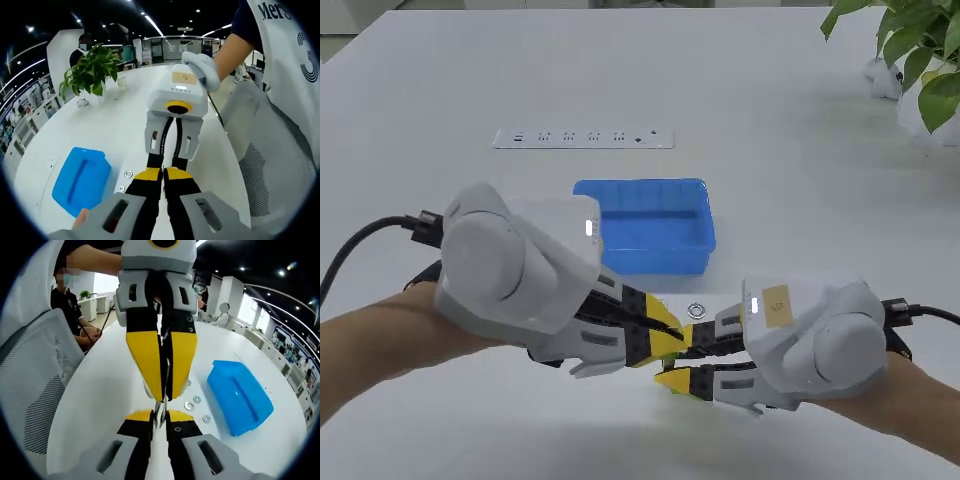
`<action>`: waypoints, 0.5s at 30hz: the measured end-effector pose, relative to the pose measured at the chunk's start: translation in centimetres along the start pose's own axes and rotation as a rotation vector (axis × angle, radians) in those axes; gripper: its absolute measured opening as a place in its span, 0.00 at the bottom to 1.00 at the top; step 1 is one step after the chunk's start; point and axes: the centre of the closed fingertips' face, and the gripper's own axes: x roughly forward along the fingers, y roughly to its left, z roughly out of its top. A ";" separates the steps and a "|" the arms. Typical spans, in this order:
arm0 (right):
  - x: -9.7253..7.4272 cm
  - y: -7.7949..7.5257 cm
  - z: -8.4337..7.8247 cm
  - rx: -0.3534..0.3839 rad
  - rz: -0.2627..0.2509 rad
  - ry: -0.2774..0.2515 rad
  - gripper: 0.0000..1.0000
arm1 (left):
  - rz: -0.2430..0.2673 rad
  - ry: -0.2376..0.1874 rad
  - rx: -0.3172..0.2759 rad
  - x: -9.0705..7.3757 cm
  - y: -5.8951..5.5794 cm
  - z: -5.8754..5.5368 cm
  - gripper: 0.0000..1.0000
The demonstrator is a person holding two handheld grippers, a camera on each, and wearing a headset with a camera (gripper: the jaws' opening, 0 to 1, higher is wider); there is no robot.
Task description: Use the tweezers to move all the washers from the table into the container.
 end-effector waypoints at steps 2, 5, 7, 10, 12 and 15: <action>0.0 -0.1 -0.1 -0.017 -0.002 0.012 0.10 | 0.003 0.009 0.011 -0.2 0.0 -0.2 0.06; -0.1 -0.2 0.1 -0.010 -0.008 0.004 0.09 | 0.003 0.005 0.010 -0.6 0.0 -0.2 0.06; -0.1 -0.3 0.4 -0.011 -0.012 0.000 0.09 | 0.006 0.000 0.011 -0.9 0.1 0.0 0.06; -0.2 -0.4 0.8 0.003 -0.015 -0.013 0.08 | 0.011 -0.013 0.009 -1.1 0.2 0.2 0.06; -0.4 -0.6 1.1 0.028 -0.022 -0.036 0.08 | 0.024 -0.027 0.013 -1.3 0.3 0.6 0.06; -0.7 -0.8 1.6 0.067 -0.028 -0.076 0.08 | 0.040 -0.052 0.006 -1.6 0.6 1.1 0.07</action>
